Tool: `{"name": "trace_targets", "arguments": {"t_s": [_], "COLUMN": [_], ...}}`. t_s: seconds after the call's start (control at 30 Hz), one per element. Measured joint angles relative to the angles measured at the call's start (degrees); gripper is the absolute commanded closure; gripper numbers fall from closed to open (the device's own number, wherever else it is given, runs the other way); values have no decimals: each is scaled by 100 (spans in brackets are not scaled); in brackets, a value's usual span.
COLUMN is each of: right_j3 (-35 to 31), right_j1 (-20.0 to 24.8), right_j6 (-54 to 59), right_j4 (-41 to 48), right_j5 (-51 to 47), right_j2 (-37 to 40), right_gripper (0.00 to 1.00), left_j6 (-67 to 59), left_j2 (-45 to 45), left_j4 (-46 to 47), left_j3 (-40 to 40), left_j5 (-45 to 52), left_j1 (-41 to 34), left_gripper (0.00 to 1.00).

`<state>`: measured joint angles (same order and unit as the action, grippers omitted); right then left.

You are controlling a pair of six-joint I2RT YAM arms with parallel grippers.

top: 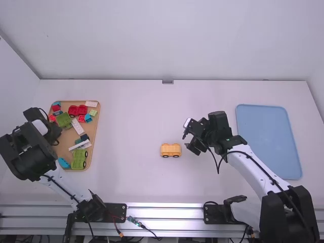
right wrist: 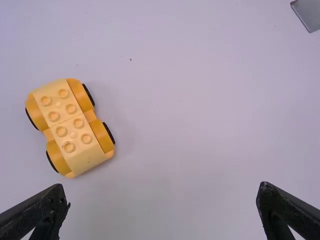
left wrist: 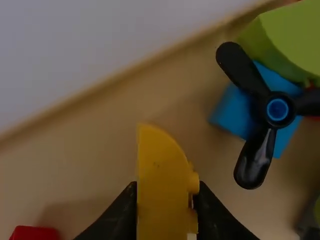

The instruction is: Assemble lego blocks to make yellow taxi

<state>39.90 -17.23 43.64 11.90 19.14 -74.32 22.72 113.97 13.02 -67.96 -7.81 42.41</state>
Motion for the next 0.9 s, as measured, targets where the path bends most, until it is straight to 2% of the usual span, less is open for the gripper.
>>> {"name": "trace_targets", "arguments": {"t_s": [0.13, 0.2, 0.27, 0.37, 0.43, 0.73, 0.9], "right_j3": [0, 0, 0, 0, 0, 0, 0], "right_j1": [-20, -83, -140, -195, -192, -195, -184], "right_j6": [4, 11, 9, 2, -70, -507, -1043], "right_j4": [-35, -59, -90, -153, -260, -741, -1215], "right_j5": [-7, 2, 0, 7, 13, 389, 671], "right_j2": [0, 0, 0, 0, 0, 0, 0], "right_gripper": [1, 1, 1, 0, 1, 1, 1], "left_j6": [20, -13, -15, -15, -17, 0, -4], "left_j2": [2, -2, -2, -2, -9, -162, -920], "left_j4": [4, -4, -7, 11, 79, 767, 715], "left_j3": [0, 0, 0, 0, -4, -111, 22], "left_j5": [190, 223, 232, 267, 286, 363, 691], "left_j1": [2, 0, 0, 0, 2, 2, 0], "left_gripper": [93, 93, 89, 92, 98, 98, 98]}}
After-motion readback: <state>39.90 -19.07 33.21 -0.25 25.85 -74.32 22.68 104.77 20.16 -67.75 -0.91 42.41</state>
